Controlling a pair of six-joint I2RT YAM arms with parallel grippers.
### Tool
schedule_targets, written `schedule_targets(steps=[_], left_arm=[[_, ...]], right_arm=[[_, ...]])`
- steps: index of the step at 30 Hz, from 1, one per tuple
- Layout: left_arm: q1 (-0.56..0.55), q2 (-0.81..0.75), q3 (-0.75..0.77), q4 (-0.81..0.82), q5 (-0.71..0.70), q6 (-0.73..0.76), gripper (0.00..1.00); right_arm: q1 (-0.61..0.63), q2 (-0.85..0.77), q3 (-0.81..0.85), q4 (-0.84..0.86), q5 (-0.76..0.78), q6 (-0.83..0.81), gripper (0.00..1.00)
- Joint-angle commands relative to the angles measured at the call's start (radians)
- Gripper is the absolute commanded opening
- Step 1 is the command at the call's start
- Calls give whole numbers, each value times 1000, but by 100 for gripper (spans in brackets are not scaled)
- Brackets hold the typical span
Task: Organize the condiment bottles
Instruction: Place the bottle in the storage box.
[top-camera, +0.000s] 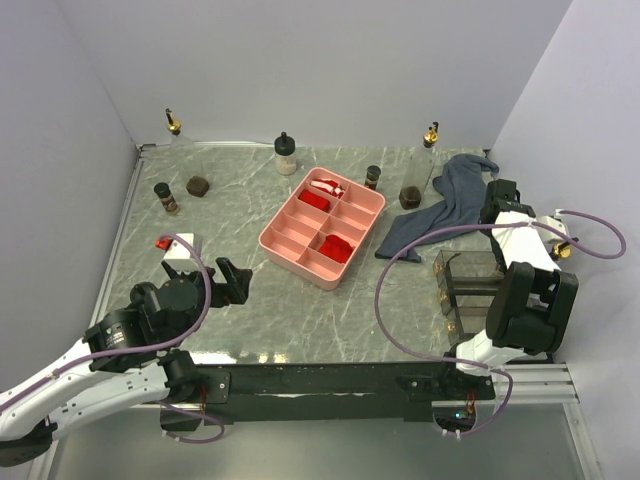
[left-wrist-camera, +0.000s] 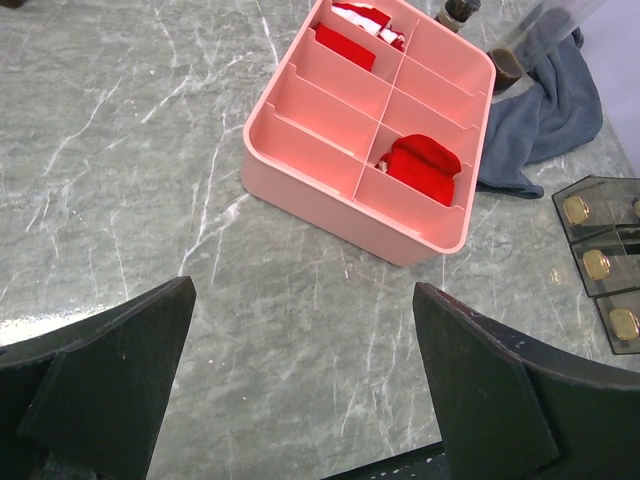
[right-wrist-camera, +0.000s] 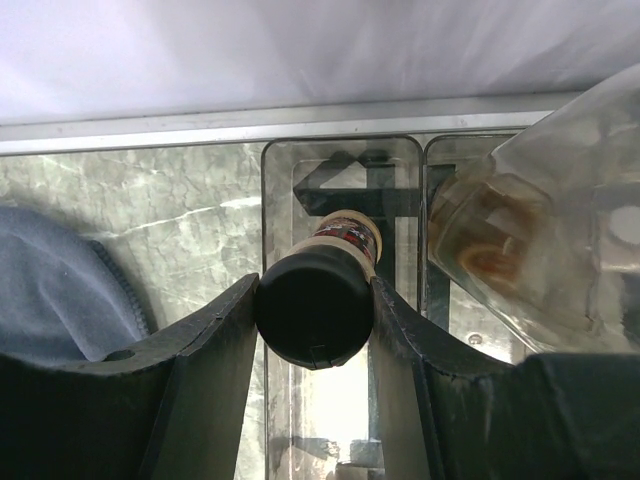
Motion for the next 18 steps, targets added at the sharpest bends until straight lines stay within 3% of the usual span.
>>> schedule_targets(steps=[1, 9, 13, 18], left_arm=[[-6, -9, 4, 0, -15, -17, 97], [-6, -3, 5, 5, -12, -15, 97], [-6, -1, 5, 7, -12, -14, 97], [-6, -6, 5, 7, -14, -14, 97]], right_arm=[[-7, 13, 34, 26, 23, 2, 36], [-10, 31, 34, 43, 11, -18, 51], [-12, 28, 45, 35, 11, -21, 66], [-12, 27, 60, 17, 8, -24, 75]])
